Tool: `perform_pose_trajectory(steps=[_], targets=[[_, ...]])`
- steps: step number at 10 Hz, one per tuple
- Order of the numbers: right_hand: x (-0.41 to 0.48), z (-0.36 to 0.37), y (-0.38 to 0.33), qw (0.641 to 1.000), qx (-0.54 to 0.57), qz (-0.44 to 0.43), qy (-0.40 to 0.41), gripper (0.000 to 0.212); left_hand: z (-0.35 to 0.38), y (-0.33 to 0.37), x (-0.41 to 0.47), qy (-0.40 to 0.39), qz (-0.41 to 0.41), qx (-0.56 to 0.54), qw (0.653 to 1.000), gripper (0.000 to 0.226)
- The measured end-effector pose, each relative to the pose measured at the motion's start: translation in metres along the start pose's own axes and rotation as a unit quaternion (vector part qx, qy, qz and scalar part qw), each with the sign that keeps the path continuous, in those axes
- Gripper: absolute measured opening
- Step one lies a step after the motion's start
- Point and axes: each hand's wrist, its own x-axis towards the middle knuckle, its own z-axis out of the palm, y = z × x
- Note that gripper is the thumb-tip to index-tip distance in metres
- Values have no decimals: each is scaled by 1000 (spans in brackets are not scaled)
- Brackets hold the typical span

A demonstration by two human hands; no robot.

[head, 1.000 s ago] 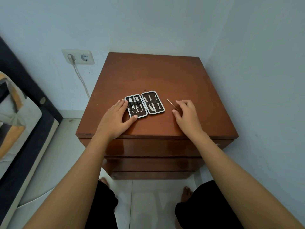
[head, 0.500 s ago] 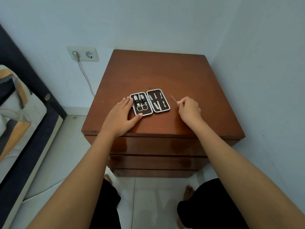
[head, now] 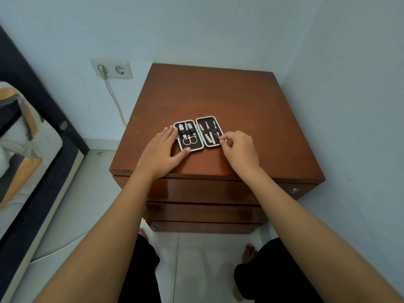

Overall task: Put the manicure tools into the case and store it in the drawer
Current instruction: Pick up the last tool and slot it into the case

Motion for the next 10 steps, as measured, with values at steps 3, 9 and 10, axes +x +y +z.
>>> perform_pose_trajectory(steps=[3, 9, 10], targets=[[-4, 7, -7, 993, -105, -44, -30, 31, 0, -1, 1, 1, 0, -4, 1000, 75], [-21, 11, 13, 995, -52, -85, 3, 37, -2, 1, -1, 0, -3, -4, 1000, 74], [-18, 13, 10, 991, -105, -81, -13, 40, -1, 2, -1, -3, -3, -3, 1000, 75]])
